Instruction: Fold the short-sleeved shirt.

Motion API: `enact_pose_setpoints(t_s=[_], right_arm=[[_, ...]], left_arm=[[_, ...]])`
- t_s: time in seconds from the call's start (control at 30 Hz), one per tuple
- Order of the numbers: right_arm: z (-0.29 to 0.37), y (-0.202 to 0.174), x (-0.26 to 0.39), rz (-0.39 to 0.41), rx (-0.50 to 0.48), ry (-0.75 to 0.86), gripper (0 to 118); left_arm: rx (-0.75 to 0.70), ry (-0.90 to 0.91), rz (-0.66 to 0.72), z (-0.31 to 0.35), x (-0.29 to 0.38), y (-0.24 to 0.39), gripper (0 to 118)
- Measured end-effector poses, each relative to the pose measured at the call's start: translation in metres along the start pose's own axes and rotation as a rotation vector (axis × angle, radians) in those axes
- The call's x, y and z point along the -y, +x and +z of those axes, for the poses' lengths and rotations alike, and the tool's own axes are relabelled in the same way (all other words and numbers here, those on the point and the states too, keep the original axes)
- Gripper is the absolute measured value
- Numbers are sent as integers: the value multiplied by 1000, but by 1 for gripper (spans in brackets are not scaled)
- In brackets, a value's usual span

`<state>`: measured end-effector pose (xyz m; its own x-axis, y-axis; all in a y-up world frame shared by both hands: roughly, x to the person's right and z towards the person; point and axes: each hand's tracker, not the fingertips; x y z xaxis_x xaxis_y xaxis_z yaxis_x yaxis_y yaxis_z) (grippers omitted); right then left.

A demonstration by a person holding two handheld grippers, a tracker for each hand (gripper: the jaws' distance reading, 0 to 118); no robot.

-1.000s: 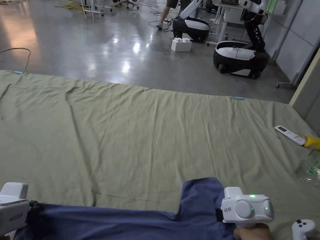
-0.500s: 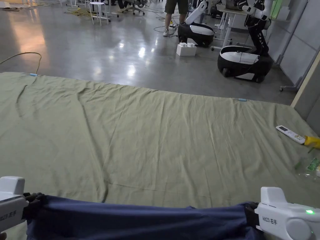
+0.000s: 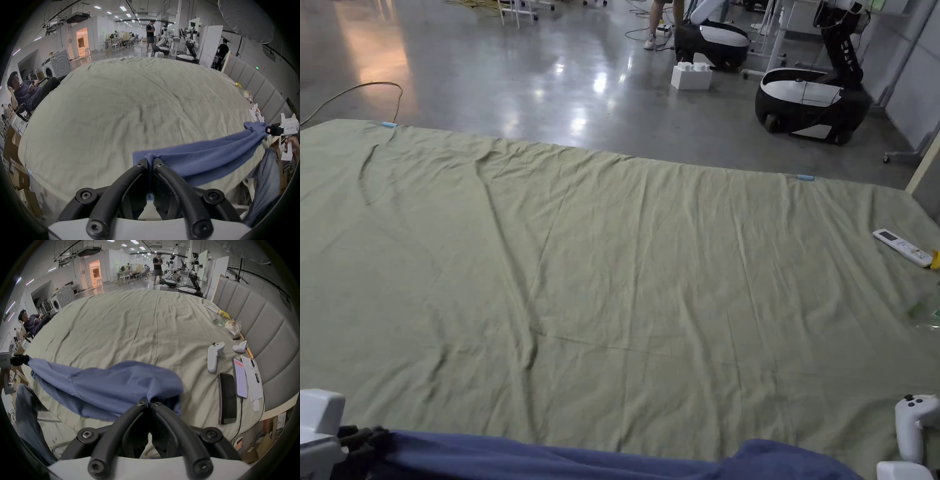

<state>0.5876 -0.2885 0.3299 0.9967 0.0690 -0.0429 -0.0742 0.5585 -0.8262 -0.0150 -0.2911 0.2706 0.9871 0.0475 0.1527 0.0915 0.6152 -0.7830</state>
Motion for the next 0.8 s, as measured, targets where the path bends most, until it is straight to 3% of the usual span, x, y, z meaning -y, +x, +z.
enact_pose_setpoints(t_s=[0.23,0.53,0.67,0.73,0.77,0.8], right_arm=[[-20,-16,21,100,54,-123,2],[-50,-26,23,74,79,-158,5],[-40,-27,15,68,119,-148,25],[-27,-28,7,44,153,-116,58],[-19,-27,3,22,156,-68,80],[-11,-27,-3,5,154,-24,87]], left_arm=[[-36,-147,-67,-22,18,11,6],[-86,-212,-53,-59,35,14,7],[-82,-187,-37,-49,30,11,15],[-78,-121,-11,-39,22,11,34],[-68,-80,0,-34,18,11,51],[-66,-44,7,-29,12,13,61]])
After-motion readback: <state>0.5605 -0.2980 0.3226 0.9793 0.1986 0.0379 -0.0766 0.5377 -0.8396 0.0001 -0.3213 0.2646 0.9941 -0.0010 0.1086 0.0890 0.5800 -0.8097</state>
